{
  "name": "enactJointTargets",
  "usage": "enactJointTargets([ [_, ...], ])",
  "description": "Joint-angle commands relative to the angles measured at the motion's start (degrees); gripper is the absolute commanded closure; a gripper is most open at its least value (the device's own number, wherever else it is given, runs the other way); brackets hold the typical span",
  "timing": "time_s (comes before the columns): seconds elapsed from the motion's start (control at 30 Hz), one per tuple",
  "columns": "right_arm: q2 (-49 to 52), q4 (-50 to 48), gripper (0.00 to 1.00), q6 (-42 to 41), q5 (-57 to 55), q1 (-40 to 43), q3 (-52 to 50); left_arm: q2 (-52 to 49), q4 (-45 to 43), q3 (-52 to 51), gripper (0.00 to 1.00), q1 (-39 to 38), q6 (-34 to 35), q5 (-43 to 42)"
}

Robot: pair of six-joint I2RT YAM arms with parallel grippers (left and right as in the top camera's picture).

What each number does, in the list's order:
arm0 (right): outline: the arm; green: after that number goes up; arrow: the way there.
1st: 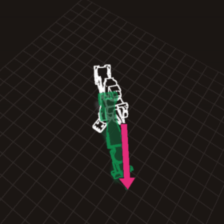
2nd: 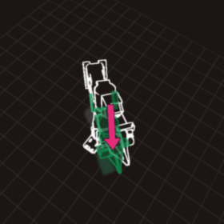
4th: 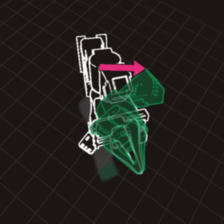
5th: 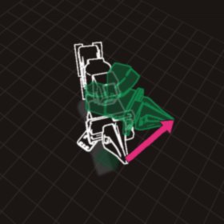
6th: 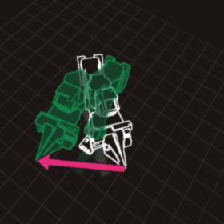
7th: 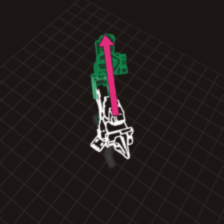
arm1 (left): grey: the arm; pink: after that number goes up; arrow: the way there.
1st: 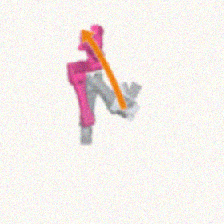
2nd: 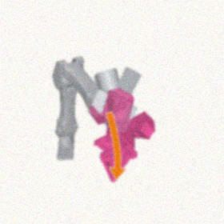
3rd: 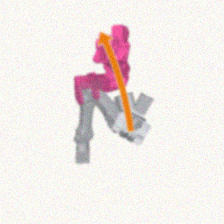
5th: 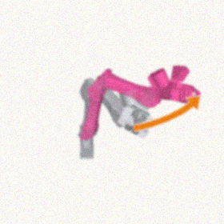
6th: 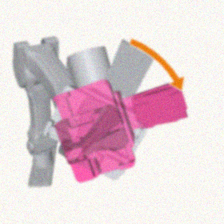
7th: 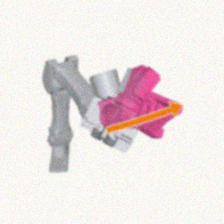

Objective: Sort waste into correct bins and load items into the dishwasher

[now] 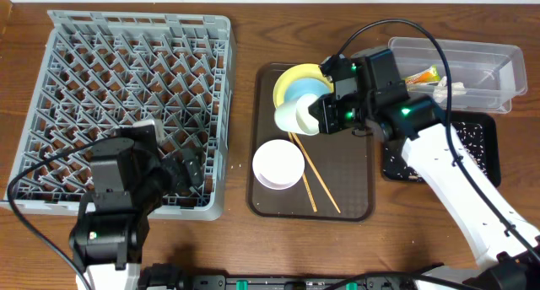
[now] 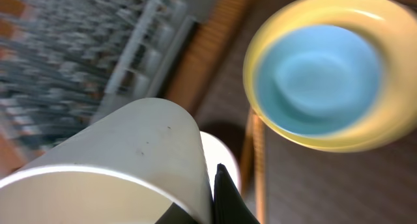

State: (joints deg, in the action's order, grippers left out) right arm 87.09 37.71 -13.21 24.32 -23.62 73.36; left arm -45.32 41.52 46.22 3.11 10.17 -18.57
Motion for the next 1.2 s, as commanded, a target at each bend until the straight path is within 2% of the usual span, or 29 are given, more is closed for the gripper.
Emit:
enactJointTargets([
  [0.0,0.61,-2.97,0.99,0.35,20.06,1.64,0.37,-3.76,-3.65,0.90,0.06,0.02,6.51,-15.28],
  [0.07,0.61,-5.01,0.99,0.59,25.05,1.70,0.37,-6.54,-6.60,0.90,0.06,0.02,6.47,-22.99],
  [0.33,0.61,-6.56,0.99,0.39,30.10,1.68,0.37,-16.83,-24.04,0.90,0.06,0.02,6.51,-55.06],
  [0.43,0.61,-9.25,0.99,0.35,33.35,1.70,0.37,-20.26,-31.32,0.90,0.06,0.00,10.10,-63.14],
  [0.57,0.61,-11.30,0.98,-0.72,35.41,1.68,0.37,-22.36,-34.71,0.90,0.06,-0.96,10.75,-66.25],
  [0.7,0.61,-12.92,0.98,-1.16,37.68,1.68,0.37,-22.77,-38.53,0.90,0.06,-5.18,11.32,-66.51],
  [1.0,0.61,-12.90,0.98,-1.40,37.68,1.68,0.37,-22.77,-53.33,0.90,0.08,-10.58,20.68,-66.47],
  [1.17,0.61,-12.87,0.98,-1.40,37.68,1.68,0.37,-22.77,-58.29,0.90,0.12,-11.47,23.82,-66.23],
])
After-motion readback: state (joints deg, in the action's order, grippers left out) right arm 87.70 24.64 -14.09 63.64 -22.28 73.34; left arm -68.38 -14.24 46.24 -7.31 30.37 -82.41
